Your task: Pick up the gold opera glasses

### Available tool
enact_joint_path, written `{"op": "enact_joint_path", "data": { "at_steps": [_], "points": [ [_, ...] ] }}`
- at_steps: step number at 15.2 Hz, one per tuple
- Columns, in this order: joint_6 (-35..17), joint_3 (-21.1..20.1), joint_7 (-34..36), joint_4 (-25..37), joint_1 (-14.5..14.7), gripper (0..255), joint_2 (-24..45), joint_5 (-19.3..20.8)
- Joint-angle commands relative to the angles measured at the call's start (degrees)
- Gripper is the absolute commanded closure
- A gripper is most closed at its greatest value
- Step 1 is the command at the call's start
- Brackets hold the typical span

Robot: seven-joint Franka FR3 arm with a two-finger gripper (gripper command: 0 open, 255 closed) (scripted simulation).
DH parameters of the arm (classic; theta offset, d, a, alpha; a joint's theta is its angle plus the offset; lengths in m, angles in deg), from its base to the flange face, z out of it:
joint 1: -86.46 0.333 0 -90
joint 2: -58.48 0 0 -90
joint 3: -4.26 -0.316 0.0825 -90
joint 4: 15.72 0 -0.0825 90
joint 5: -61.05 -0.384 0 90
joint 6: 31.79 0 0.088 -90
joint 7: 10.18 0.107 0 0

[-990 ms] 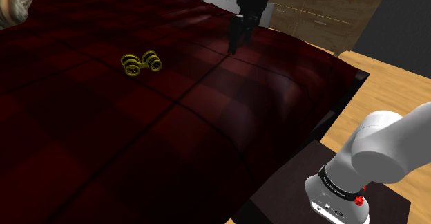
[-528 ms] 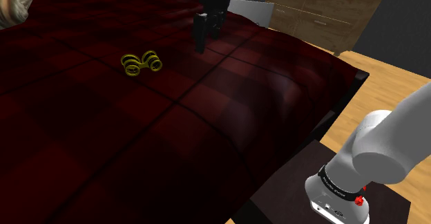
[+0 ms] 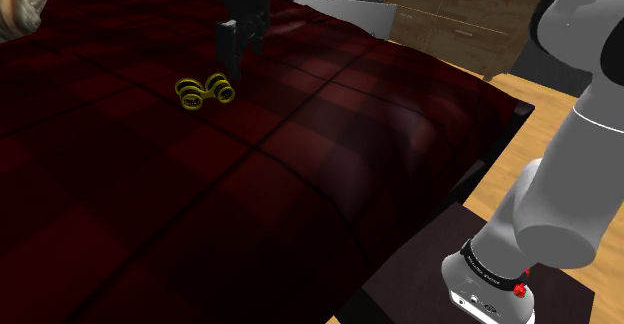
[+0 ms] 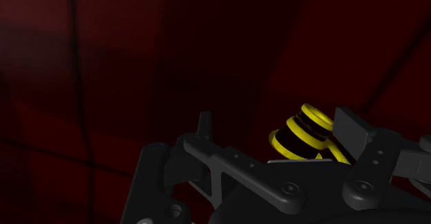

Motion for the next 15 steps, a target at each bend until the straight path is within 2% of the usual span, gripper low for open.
{"op": "enact_joint_path", "data": {
  "at_steps": [1,3,10,12,13,15],
  "points": [
    [1.8,-1.3,0.4,6.2,2.6,0,5.1,3.8],
    [3.6,-1.9,0.3,12.1,5.4,0,9.8,7.1],
    [-3.1,-1.7,1.1,3.1,3.8,0,7.2,5.8],
    [-3.6,-1.7,1.2,2.5,3.7,0,7.1,5.7],
    [-3.5,-1.7,1.2,2.6,3.7,255,7.1,5.7],
    [-3.6,-1.6,1.1,2.5,3.7,255,7.1,5.7]
  ]
}}
